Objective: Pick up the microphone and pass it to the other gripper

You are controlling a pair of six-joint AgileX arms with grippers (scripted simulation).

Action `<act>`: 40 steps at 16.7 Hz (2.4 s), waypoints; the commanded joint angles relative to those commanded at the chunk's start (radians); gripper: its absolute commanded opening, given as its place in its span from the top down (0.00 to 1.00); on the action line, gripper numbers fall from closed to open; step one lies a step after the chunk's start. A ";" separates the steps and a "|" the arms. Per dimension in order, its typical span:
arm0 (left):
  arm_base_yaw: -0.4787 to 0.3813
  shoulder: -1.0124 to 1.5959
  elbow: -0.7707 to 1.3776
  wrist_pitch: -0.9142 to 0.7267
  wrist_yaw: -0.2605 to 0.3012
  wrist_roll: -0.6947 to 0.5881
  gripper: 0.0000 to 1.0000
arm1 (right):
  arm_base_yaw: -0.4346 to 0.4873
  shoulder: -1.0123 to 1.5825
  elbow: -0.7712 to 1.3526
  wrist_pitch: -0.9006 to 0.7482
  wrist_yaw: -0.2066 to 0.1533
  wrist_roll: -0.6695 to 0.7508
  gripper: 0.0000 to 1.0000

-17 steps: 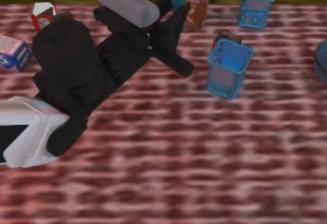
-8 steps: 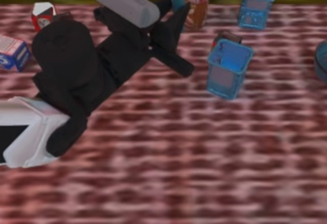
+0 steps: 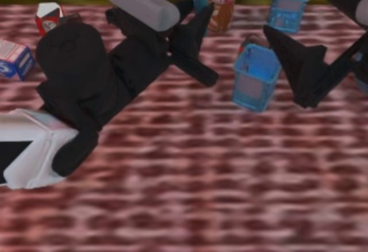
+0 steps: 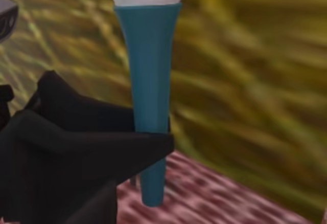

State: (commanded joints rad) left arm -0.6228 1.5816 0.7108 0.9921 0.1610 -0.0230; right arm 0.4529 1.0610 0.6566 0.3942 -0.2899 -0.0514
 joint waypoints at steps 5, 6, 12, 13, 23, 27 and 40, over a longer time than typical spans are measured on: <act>0.000 0.000 0.000 0.000 0.000 0.000 1.00 | 0.072 0.158 0.091 0.050 -0.046 -0.009 0.00; 0.000 0.000 0.000 0.000 0.000 0.000 1.00 | 0.073 0.161 0.092 0.050 -0.047 -0.009 0.00; 0.000 0.000 0.000 0.000 0.000 0.000 1.00 | 0.082 0.198 0.126 0.059 -0.036 -0.008 0.00; 0.000 0.000 0.000 0.000 0.000 0.000 1.00 | 0.091 0.233 0.155 0.066 -0.027 -0.007 0.00; 0.000 0.000 0.000 0.000 0.000 0.000 1.00 | 0.167 0.551 0.405 0.127 0.053 -0.005 0.00; 0.000 0.000 0.000 0.000 0.000 0.000 1.00 | 0.167 0.551 0.405 0.127 0.053 -0.005 0.15; 0.000 0.000 0.000 0.000 0.000 0.000 1.00 | 0.167 0.551 0.405 0.127 0.053 -0.005 1.00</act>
State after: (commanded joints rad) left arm -0.6228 1.5816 0.7108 0.9921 0.1610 -0.0230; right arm 0.6202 1.6119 1.0615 0.5215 -0.2365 -0.0561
